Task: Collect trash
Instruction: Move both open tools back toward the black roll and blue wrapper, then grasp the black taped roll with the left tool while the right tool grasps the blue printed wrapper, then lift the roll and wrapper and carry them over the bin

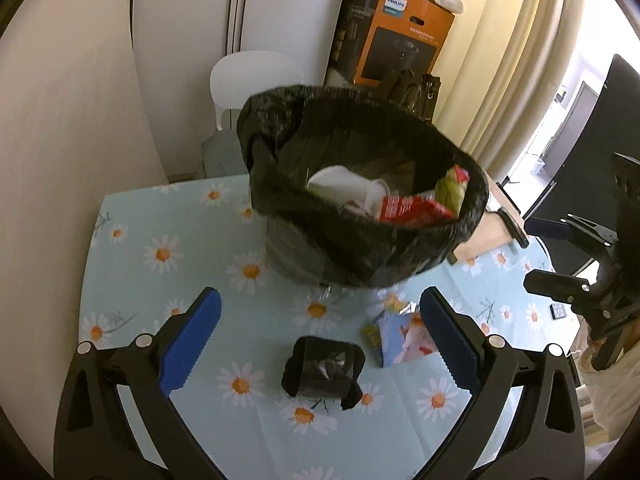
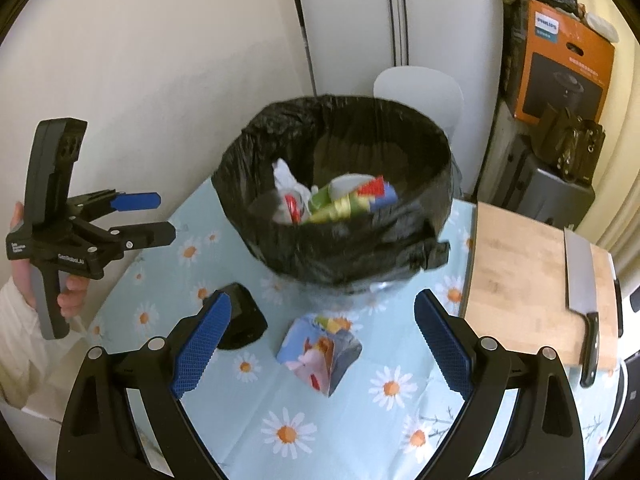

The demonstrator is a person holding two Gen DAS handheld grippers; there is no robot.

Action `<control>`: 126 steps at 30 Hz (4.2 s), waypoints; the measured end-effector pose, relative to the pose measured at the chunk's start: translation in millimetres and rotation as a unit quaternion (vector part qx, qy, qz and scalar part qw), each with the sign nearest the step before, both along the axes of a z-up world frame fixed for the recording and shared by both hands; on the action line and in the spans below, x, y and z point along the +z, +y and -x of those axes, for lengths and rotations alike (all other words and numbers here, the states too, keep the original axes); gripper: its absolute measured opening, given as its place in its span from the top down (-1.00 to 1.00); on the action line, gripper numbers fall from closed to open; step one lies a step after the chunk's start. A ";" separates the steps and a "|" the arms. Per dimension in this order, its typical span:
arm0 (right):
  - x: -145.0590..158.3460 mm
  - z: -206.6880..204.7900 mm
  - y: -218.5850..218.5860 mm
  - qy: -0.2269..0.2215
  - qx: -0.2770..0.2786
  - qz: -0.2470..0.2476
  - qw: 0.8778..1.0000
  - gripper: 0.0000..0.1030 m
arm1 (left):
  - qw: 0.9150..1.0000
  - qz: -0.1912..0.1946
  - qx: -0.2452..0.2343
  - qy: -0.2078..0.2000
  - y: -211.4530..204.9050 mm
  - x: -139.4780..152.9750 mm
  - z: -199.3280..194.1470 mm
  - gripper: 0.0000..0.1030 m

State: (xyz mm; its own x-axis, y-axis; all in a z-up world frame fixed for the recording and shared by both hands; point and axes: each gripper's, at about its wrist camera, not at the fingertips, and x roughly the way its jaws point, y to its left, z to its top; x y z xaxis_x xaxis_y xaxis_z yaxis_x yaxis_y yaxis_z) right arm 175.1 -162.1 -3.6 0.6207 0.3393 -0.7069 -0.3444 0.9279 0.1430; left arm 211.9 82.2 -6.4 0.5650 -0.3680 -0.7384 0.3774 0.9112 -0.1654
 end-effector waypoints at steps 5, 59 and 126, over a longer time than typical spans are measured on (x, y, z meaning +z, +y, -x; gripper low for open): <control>-12.2 4.0 -1.1 0.018 0.004 0.001 1.000 -0.72 | 1.000 -0.008 0.002 0.014 0.2 -14.6 5.0 -0.89; -179.1 -57.9 84.0 0.114 0.102 0.108 0.982 -0.74 | 0.989 -0.096 -0.038 0.106 -2.2 -103.7 24.9 -0.28; -7.9 54.0 -83.7 0.042 0.078 0.033 0.996 -0.20 | 0.994 -0.074 0.085 0.013 -46.4 1.8 122.2 -0.28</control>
